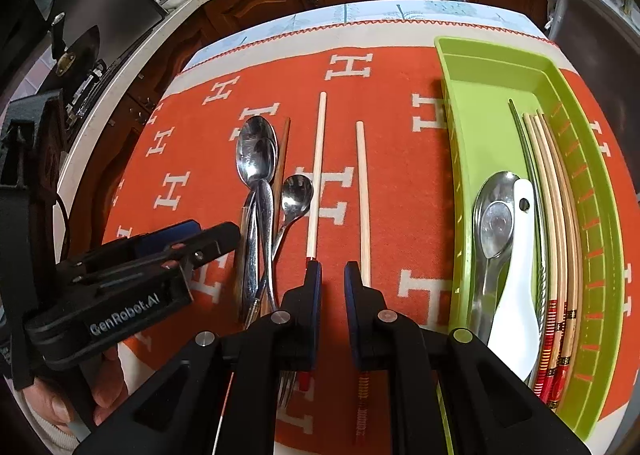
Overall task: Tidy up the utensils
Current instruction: 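Grasp a wooden-handled spoon with the left tool while the right tool grasps a wooden chopstick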
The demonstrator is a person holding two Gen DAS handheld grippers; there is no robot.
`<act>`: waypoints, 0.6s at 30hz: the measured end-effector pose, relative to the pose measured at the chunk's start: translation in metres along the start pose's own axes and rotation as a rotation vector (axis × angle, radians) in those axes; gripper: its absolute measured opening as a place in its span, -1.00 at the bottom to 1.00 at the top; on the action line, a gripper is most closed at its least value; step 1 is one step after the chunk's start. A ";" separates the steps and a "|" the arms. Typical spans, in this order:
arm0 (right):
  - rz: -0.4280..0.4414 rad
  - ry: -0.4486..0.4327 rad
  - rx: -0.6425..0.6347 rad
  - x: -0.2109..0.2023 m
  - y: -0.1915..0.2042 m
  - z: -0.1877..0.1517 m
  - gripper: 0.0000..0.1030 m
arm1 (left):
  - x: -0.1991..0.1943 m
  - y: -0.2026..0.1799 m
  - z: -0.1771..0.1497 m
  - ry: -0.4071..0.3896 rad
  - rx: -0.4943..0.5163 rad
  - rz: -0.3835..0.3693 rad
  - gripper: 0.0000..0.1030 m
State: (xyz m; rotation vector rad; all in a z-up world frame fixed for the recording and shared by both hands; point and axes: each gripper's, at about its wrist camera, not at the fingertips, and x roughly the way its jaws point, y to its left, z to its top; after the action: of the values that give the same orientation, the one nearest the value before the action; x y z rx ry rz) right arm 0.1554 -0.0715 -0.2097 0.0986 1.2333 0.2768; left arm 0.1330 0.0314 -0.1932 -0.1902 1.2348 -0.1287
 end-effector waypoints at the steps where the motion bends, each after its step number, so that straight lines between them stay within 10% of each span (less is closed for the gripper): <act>1: 0.001 0.003 0.004 0.001 -0.001 0.000 -0.77 | 0.003 -0.001 0.000 0.011 0.005 0.009 -0.10; 4: 0.002 0.008 0.005 0.003 -0.001 0.000 -0.77 | 0.006 -0.004 0.003 0.007 0.024 0.037 -0.18; 7: 0.001 0.012 0.008 0.005 -0.002 0.000 -0.77 | 0.005 -0.001 0.003 0.005 0.014 0.004 -0.87; 18: -0.038 0.074 0.001 0.032 0.005 0.015 -0.77 | 0.005 0.009 0.001 0.015 0.003 -0.018 -0.86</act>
State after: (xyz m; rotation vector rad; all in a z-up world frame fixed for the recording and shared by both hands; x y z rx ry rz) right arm 0.1785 -0.0572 -0.2330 0.0665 1.3075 0.2483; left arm 0.1351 0.0392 -0.1994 -0.1982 1.2485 -0.1472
